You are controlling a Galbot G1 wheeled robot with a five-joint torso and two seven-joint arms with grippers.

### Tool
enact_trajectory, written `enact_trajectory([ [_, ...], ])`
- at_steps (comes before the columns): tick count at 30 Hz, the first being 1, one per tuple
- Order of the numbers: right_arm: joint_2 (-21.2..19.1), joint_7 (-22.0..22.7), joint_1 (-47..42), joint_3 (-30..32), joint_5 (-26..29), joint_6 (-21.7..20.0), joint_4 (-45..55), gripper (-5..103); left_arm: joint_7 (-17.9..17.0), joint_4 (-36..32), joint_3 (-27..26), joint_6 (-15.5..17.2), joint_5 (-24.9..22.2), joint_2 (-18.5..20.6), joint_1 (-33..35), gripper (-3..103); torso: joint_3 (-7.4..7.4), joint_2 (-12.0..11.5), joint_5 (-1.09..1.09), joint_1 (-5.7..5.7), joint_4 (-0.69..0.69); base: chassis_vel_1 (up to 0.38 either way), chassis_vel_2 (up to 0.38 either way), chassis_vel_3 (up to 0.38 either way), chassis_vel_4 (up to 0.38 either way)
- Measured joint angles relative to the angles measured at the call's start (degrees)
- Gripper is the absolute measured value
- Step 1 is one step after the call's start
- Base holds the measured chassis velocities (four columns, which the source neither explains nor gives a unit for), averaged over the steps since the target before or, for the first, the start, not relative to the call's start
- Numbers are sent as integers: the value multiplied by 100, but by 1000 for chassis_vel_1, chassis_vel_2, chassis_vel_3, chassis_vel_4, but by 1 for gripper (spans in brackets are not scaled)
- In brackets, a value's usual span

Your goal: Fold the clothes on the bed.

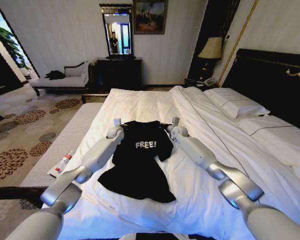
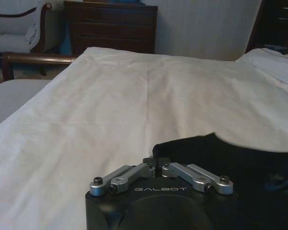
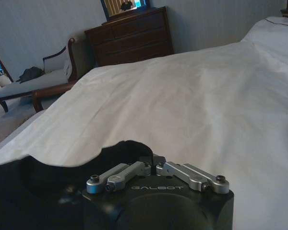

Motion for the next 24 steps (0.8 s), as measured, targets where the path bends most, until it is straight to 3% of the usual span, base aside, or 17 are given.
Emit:
enact_trajectory([
  [11, 408, -90, 369, -25, -410, 420, -1180, 0, 186, 1434, -287, -179, 467, -863, -592, 1, -1, 0, 1, 0, -5, 0, 0, 0, 0],
  [24, 733, -416, 490, 189, -834, 704, -2098, 0, 376, 2234, -595, -380, 1011, -1156, -676, 1, -1, 0, -1, 0, -1, 0, 0, 0, 0],
])
